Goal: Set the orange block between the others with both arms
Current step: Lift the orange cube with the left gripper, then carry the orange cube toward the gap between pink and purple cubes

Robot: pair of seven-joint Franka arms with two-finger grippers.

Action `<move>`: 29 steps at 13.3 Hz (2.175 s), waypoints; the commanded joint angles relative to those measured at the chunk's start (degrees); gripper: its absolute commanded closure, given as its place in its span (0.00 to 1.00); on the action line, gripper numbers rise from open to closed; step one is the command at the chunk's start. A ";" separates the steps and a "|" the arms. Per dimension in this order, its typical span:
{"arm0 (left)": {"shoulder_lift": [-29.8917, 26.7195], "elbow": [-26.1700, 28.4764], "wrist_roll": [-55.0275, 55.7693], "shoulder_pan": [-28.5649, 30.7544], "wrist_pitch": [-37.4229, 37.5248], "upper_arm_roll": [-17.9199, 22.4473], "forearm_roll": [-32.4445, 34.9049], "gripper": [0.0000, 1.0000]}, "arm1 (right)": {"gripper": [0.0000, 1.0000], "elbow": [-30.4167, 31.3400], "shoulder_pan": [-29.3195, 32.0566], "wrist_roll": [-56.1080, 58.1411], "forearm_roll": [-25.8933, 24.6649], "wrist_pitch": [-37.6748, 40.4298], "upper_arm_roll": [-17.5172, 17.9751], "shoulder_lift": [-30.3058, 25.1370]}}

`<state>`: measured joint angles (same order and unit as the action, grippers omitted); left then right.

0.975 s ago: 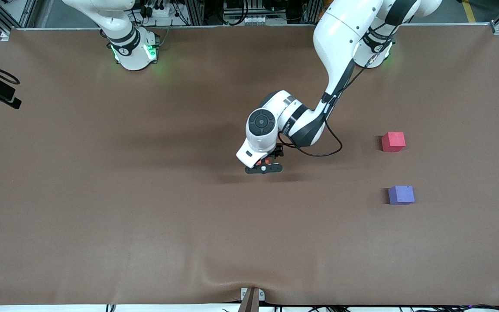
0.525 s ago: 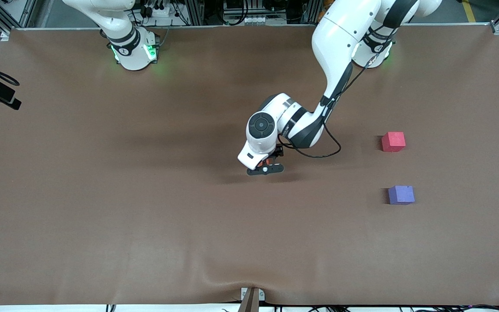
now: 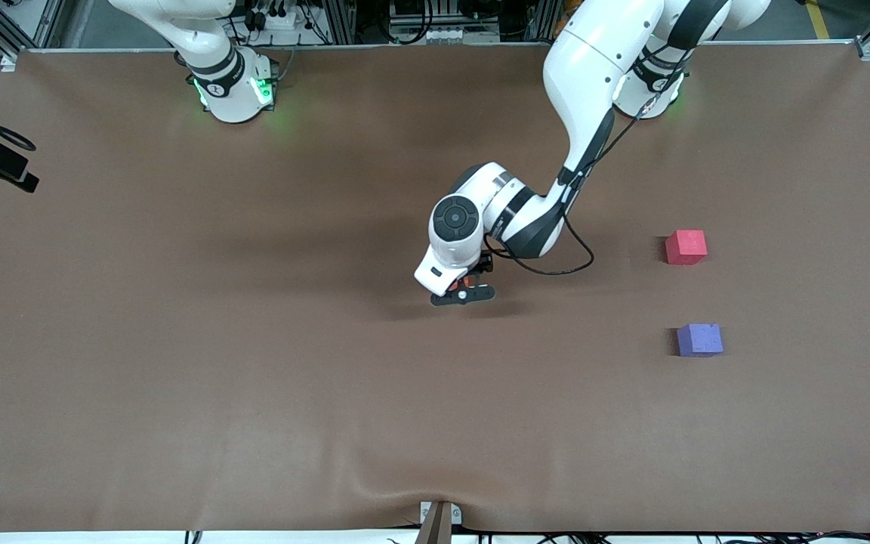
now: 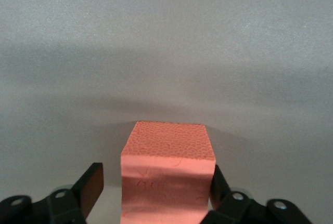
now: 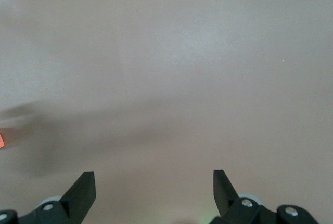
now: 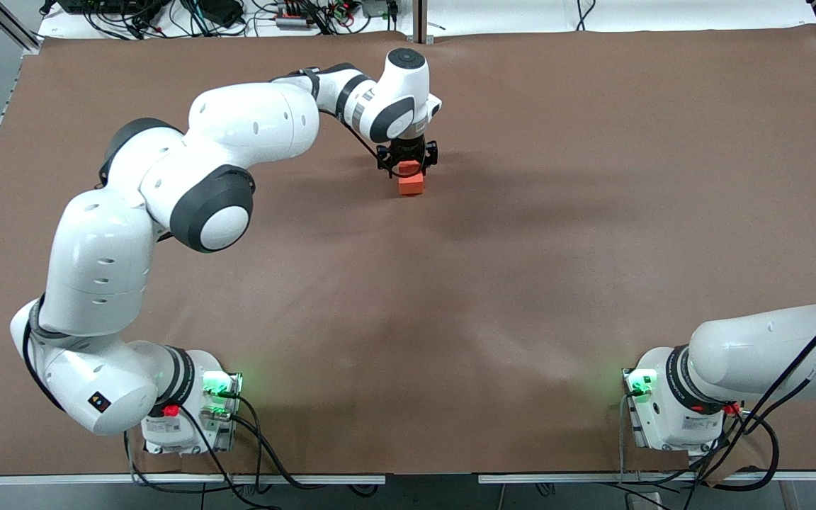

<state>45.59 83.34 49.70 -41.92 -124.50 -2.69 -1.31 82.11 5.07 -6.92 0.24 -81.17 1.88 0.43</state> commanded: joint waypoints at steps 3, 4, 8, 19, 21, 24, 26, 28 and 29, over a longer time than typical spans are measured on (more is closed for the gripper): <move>-0.06 -0.29 1.72 -0.62 -0.57 0.05 -0.53 0.14 | 0.00 -1.08 0.73 -1.08 0.29 0.84 0.85 0.36; -0.15 -0.20 1.72 -0.70 -0.57 0.05 -0.53 0.15 | 0.00 -1.08 0.73 -1.08 0.29 0.84 0.85 0.36; 0.20 -0.11 1.63 -0.79 -0.48 0.05 -0.53 0.22 | 0.00 -1.08 0.73 -1.08 0.29 0.84 0.85 0.45; -6.64 -0.37 -0.92 3.68 4.87 0.31 0.26 0.65 | 0.00 -1.08 0.64 -1.08 0.29 0.84 0.85 0.45; -10.51 -0.29 -2.49 7.19 7.24 0.23 0.43 0.65 | 0.00 -1.08 0.64 -1.08 0.29 0.84 0.85 0.45; -16.39 -0.20 -9.60 12.64 13.03 0.05 0.00 0.65 | 0.00 -1.07 0.56 -1.08 0.29 0.84 0.85 0.45; -19.65 -0.11 -14.77 16.24 18.48 0.05 -0.01 0.65 | 0.00 -1.08 0.56 -1.08 0.29 0.84 0.85 0.45; -22.73 0.06 -18.74 19.93 22.44 0.05 0.08 0.65 | 0.00 -0.99 0.56 -1.08 0.29 0.84 0.85 0.45; -23.96 -0.02 -21.02 21.86 24.29 0.05 0.08 0.65 | 0.00 -1.07 0.56 -1.08 0.29 0.84 0.85 0.45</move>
<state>25.01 81.52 32.03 -23.02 -102.98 -2.04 -1.29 82.11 5.05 -7.02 0.26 -81.12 2.11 0.48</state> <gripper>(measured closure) 0.498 0.000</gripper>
